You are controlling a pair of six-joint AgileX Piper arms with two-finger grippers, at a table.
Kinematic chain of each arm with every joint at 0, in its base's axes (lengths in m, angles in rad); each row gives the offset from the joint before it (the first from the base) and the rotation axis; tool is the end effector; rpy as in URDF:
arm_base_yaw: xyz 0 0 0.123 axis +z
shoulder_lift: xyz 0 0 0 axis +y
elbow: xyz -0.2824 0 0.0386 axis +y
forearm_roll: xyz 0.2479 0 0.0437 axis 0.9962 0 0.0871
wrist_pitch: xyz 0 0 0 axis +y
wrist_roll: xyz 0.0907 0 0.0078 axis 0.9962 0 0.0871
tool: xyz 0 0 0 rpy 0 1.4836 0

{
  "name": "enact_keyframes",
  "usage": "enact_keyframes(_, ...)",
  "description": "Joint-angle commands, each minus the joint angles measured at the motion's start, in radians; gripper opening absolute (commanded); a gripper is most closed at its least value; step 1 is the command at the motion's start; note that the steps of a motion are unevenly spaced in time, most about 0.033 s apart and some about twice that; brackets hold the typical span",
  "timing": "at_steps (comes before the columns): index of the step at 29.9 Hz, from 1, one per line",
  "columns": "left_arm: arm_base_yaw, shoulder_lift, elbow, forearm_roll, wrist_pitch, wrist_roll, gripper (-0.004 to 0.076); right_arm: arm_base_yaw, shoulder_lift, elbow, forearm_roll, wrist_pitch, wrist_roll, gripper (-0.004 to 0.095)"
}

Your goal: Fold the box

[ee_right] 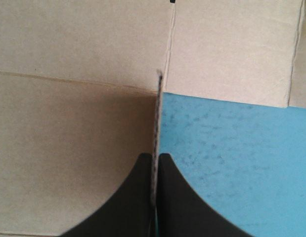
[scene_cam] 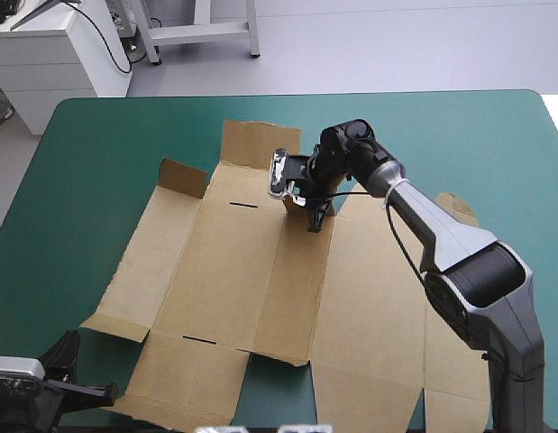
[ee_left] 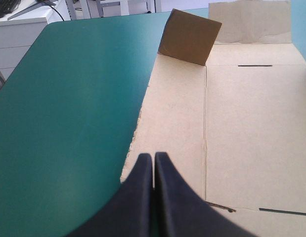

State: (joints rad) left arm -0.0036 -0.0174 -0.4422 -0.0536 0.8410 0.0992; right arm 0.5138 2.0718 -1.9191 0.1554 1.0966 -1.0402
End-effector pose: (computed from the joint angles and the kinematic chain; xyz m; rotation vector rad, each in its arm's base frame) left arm 0.0068 -0.0037 0.2794 0.0901 1.8619 0.0042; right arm 0.3921 0.2357 0.2750 -1.8574 1.9707 0.0543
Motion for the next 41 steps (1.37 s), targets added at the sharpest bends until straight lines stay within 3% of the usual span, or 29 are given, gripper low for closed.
enact_keyframes(1, -0.003, -0.007, -0.020, -0.011, -0.071, -0.008, -0.0008, 0.001, -0.057, -0.035, 0.017, -0.027, -0.001, -0.0020)
enact_keyframes(6, -0.003, -0.007, -0.020, -0.011, -0.071, -0.008, -0.0008, 0.001, -0.057, -0.042, 0.017, -0.038, 0.019, -0.0013)
enact_keyframes(9, -0.003, -0.007, -0.020, -0.011, -0.071, -0.008, -0.0008, 0.001, -0.057, -0.044, 0.017, -0.049, 0.025, 0.0057)
enact_keyframes(16, -0.003, -0.007, -0.020, -0.011, -0.071, -0.008, -0.0008, 0.001, -0.057, -0.053, 0.003, -0.078, 0.070, 0.0457)
enact_keyframes(19, -0.003, -0.007, -0.020, -0.011, -0.074, -0.008, -0.0008, 0.001, -0.057, -0.053, -0.027, -0.090, 0.120, 0.0501)
enact_keyframes(27, -0.003, 0.063, -0.022, -0.006, -0.094, -0.029, -0.0008, -0.001, -0.091, -0.053, -0.266, -0.066, 0.397, 0.0475)
enact_keyframes(29, -0.003, 0.106, -0.028, -0.006, -0.109, -0.029, -0.0008, -0.001, -0.119, -0.053, -0.331, -0.066, 0.480, 0.0394)
enact_keyframes(31, -0.003, 0.153, -0.042, -0.006, -0.139, -0.029, -0.0008, -0.003, -0.150, -0.053, -0.373, -0.052, 0.550, 0.0237)
enact_keyframes(33, -0.003, 0.192, -0.060, -0.007, -0.178, -0.029, -0.0008, -0.013, -0.185, -0.053, -0.370, -0.026, 0.595, 0.0010)
enact_keyframes(34, -0.003, 0.212, -0.071, -0.007, -0.196, -0.029, -0.0008, -0.023, -0.198, -0.053, -0.355, -0.015, 0.621, -0.0014)
enact_keyframes(41, -0.003, 0.342, -0.169, -0.005, -0.246, -0.025, -0.0008, -0.130, -0.288, -0.031, -0.274, 0.100, 0.779, -0.0001)
